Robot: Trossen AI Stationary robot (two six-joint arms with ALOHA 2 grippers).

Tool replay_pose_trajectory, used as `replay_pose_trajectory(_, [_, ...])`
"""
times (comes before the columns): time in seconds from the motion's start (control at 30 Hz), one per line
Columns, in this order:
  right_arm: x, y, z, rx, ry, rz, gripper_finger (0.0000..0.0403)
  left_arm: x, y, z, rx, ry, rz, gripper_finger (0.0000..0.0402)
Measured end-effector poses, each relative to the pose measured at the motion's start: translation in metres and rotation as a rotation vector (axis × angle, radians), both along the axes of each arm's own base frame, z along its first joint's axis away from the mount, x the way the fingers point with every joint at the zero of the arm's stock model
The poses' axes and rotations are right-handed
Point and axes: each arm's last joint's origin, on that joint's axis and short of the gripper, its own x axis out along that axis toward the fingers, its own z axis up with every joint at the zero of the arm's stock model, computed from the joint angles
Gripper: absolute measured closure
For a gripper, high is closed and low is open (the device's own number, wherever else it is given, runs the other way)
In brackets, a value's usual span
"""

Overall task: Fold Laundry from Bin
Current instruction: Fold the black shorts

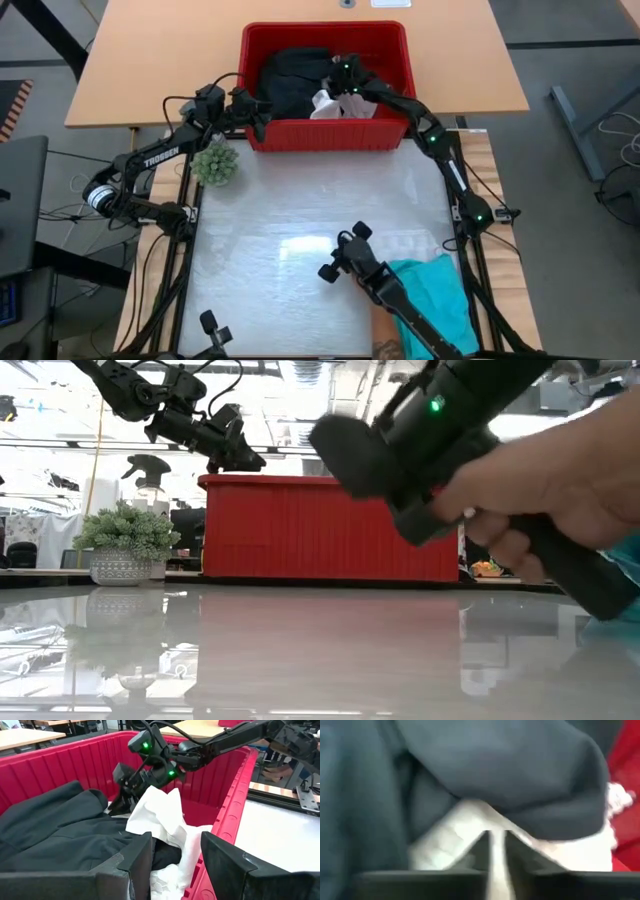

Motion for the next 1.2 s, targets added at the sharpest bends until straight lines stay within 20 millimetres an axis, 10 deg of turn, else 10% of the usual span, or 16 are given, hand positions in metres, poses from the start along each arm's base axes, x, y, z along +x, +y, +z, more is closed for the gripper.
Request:
replay_pose_trajectory(0.17, [0.004,0.007,0.025,-0.043,-0.034,0.018,0.0388,0.0,0.0,-0.002,-0.016,0.009,0.001,0.0242])
replay_pose_trajectory(0.5, [-0.019,0.029,0.142,-0.243,-0.18,0.018,0.0388,0.0,0.001,0.006,0.064,-0.031,0.011,0.0242])
replay_pose_trajectory(0.93, [-0.031,0.018,0.16,-0.292,-0.414,-0.079,0.0134,-0.018,0.018,0.026,0.11,-0.132,0.204,0.0242])
replay_pose_trajectory(1.2, [0.005,0.018,0.11,-0.108,-0.558,-0.057,0.0113,-0.026,0.023,0.021,-0.189,-0.275,0.238,0.0242])
